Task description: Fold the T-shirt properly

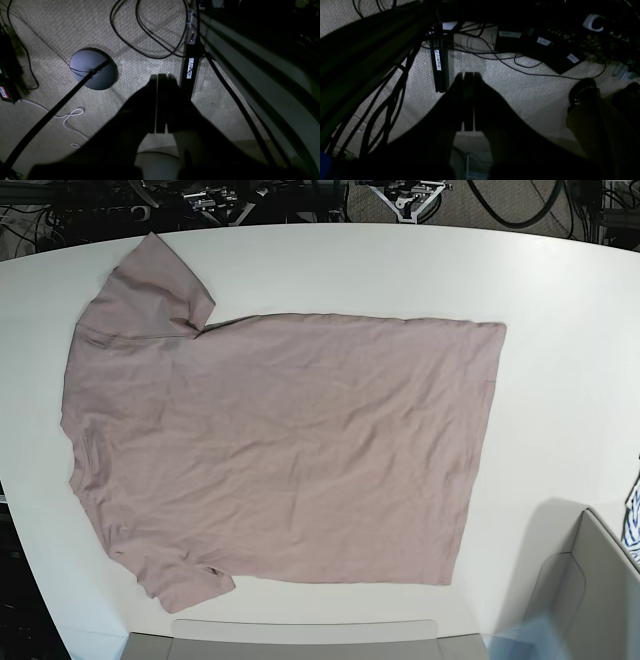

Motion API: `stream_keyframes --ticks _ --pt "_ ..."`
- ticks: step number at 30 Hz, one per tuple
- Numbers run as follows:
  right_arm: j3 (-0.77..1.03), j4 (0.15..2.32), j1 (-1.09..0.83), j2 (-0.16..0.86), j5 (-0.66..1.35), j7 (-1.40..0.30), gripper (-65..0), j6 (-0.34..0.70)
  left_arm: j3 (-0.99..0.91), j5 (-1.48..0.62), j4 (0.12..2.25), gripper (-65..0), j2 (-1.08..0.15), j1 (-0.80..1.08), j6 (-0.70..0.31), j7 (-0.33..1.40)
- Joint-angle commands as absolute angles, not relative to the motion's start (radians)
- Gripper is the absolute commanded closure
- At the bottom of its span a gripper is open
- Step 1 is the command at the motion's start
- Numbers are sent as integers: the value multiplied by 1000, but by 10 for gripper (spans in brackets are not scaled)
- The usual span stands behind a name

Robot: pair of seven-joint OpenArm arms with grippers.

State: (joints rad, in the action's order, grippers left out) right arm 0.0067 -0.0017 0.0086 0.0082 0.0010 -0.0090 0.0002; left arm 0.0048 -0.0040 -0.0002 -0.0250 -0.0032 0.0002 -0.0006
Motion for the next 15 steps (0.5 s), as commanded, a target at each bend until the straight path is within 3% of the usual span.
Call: stream_keyframes --ticks 1,15 --pt "8 0 8 12 5 -5 -2 7 2 -4 0 -3 -30 -2 4 -7" --pt "8 0 1 25 5 -4 -2 7 2 -4 0 -3 -31 1 4 -7"
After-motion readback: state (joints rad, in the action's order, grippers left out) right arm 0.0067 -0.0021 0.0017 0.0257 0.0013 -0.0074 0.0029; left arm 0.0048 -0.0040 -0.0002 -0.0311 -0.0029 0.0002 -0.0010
